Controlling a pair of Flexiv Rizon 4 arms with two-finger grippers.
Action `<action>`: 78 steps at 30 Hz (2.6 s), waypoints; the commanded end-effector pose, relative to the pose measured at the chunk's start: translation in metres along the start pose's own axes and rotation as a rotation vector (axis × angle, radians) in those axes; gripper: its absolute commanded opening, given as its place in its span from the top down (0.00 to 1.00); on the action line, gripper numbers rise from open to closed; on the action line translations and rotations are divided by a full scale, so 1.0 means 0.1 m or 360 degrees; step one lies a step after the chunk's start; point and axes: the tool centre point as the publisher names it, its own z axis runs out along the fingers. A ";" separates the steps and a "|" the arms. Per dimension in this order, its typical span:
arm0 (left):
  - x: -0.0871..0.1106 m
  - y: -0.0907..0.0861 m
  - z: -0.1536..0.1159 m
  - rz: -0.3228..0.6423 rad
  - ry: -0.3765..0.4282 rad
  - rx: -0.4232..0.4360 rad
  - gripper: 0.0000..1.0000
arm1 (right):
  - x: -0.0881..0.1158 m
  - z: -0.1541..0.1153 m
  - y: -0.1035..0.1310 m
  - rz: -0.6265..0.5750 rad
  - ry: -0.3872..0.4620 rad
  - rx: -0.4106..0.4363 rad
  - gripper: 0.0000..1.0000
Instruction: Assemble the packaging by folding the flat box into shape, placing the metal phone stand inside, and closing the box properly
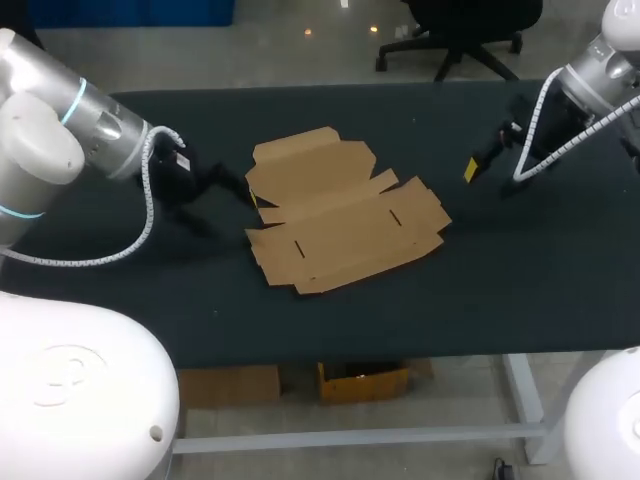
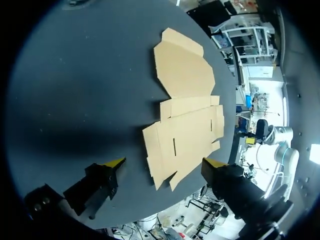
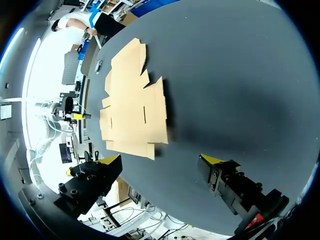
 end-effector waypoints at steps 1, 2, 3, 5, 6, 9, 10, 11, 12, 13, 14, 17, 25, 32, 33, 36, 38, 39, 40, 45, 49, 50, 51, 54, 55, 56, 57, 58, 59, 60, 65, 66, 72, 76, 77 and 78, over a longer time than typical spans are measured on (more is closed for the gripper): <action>0.08 0.10 -0.22 0.0011 -0.0124 0.0036 0.00 | 0.00 0.05 0.10 0.0001 0.0001 0.0034 0.00; 0.09 0.10 -0.25 0.0017 -0.0141 0.0035 0.00 | 0.00 0.07 0.10 0.0006 -0.0007 0.0035 0.00; 0.09 0.11 -0.27 0.0025 -0.0152 0.0037 0.00 | 0.00 0.08 0.11 0.0005 -0.0007 0.0036 0.00; 0.11 0.12 -0.33 0.0046 -0.0179 0.0038 0.00 | 0.01 0.11 0.12 0.0001 -0.0020 0.0033 0.00; 0.11 0.12 -0.37 0.0054 -0.0193 0.0042 0.00 | 0.00 0.13 0.12 0.0000 -0.0021 0.0033 0.00; 0.12 0.14 -0.48 0.0088 -0.0226 0.0057 0.00 | -0.02 0.18 0.15 -0.0002 -0.0012 0.0046 0.00; 0.13 0.15 -0.51 0.0097 -0.0239 0.0062 0.00 | -0.02 0.20 0.16 -0.0002 -0.0005 0.0051 0.00; 0.13 0.16 -0.55 0.0103 -0.0241 0.0066 0.00 | -0.02 0.21 0.18 -0.0001 -0.0003 0.0053 0.00; 0.13 0.17 -0.58 0.0106 -0.0249 0.0075 0.00 | -0.02 0.23 0.20 -0.0002 0.0005 0.0060 0.00; 0.14 0.17 -0.61 0.0112 -0.0258 0.0084 0.00 | -0.02 0.26 0.22 -0.0001 0.0017 0.0068 0.00; 0.14 0.18 -0.63 0.0115 -0.0263 0.0093 0.00 | -0.02 0.28 0.24 0.0001 0.0028 0.0077 0.00; 0.14 0.20 -0.69 0.0121 -0.0284 0.0114 0.00 | -0.02 0.34 0.32 -0.0009 0.0089 0.0113 0.00; 0.14 0.23 -0.78 0.0136 -0.0303 0.0137 0.00 | 0.00 0.49 0.54 -0.0021 0.0166 0.0193 0.51; 0.13 0.24 -0.79 0.0147 -0.0311 0.0144 0.00 | -0.02 0.60 0.59 -0.0035 0.0174 0.0188 0.57; 0.13 0.24 -0.79 0.0149 -0.0311 0.0144 0.00 | -0.03 0.62 0.60 -0.0036 0.0175 0.0186 0.58; 0.13 0.24 -0.79 0.0156 -0.0314 0.0141 0.00 | -0.03 0.66 0.63 -0.0042 0.0198 0.0183 0.61; 0.13 0.24 -0.79 0.0157 -0.0314 0.0140 0.00 | -0.02 0.69 0.65 -0.0047 0.0210 0.0183 0.62; 0.12 0.24 -0.79 0.0157 -0.0314 0.0141 0.00 | -0.02 0.71 0.65 -0.0052 0.0214 0.0180 0.62; 0.12 0.24 -0.80 0.0157 -0.0315 0.0142 0.00 | -0.02 0.72 0.66 -0.0053 0.0215 0.0179 0.62; 0.11 0.25 -0.80 0.0160 -0.0316 0.0146 0.00 | -0.01 0.79 0.69 -0.0051 0.0207 0.0168 0.64; 0.11 0.25 -0.81 0.0162 -0.0317 0.0148 0.00 | -0.02 0.84 0.71 -0.0041 0.0220 0.0180 0.65; 0.11 0.25 -0.81 0.0163 -0.0318 0.0148 0.00 | -0.02 0.85 0.71 -0.0040 0.0222 0.0183 0.66; 0.11 0.26 -0.81 0.0164 -0.0318 0.0148 0.00 | -0.02 0.86 0.72 -0.0039 0.0224 0.0185 0.67; 0.11 0.26 -0.82 0.0165 -0.0318 0.0150 0.00 | -0.02 0.89 0.73 -0.0036 0.0231 0.0194 0.69; 0.11 0.26 -0.82 0.0165 -0.0318 0.0150 0.00 | -0.02 0.91 0.74 -0.0034 0.0232 0.0198 0.69; 0.11 0.26 -0.82 0.0165 -0.0318 0.0150 0.00 | -0.03 0.92 0.74 -0.0031 0.0234 0.0203 0.69; 0.11 0.26 -0.82 0.0165 -0.0318 0.0150 0.00 | -0.04 0.94 0.74 -0.0027 0.0238 0.0208 0.69; 0.11 0.26 -0.82 0.0166 -0.0318 0.0151 0.00 | -0.05 0.95 0.74 -0.0022 0.0242 0.0212 0.69; 0.10 0.26 -0.82 0.0166 -0.0318 0.0151 0.00 | -0.05 0.96 0.74 -0.0018 0.0248 0.0216 0.69; 0.10 0.26 -0.82 0.0166 -0.0319 0.0152 0.00 | -0.06 0.97 0.74 -0.0013 0.0254 0.0216 0.70; 0.09 0.25 -0.82 0.0168 -0.0314 0.0154 0.00 | -0.06 1.01 0.74 0.0008 0.0289 0.0203 0.71; 0.10 0.25 -0.82 0.0170 -0.0313 0.0154 0.00 | -0.06 1.02 0.74 0.0015 0.0296 0.0194 0.72; 0.10 0.24 -0.83 0.0182 -0.0308 0.0155 0.00 | -0.04 1.05 0.73 0.0029 0.0333 0.0168 0.97; 0.10 0.25 -0.83 0.0184 -0.0307 0.0153 0.00 | -0.03 1.08 0.72 0.0037 0.0353 0.0150 1.00; 0.09 0.25 -0.83 0.0184 -0.0306 0.0152 0.00 | -0.03 1.09 0.72 0.0037 0.0355 0.0147 1.00; 0.09 0.25 -0.83 0.0183 -0.0306 0.0151 0.00 | -0.02 1.09 0.71 0.0039 0.0357 0.0138 1.00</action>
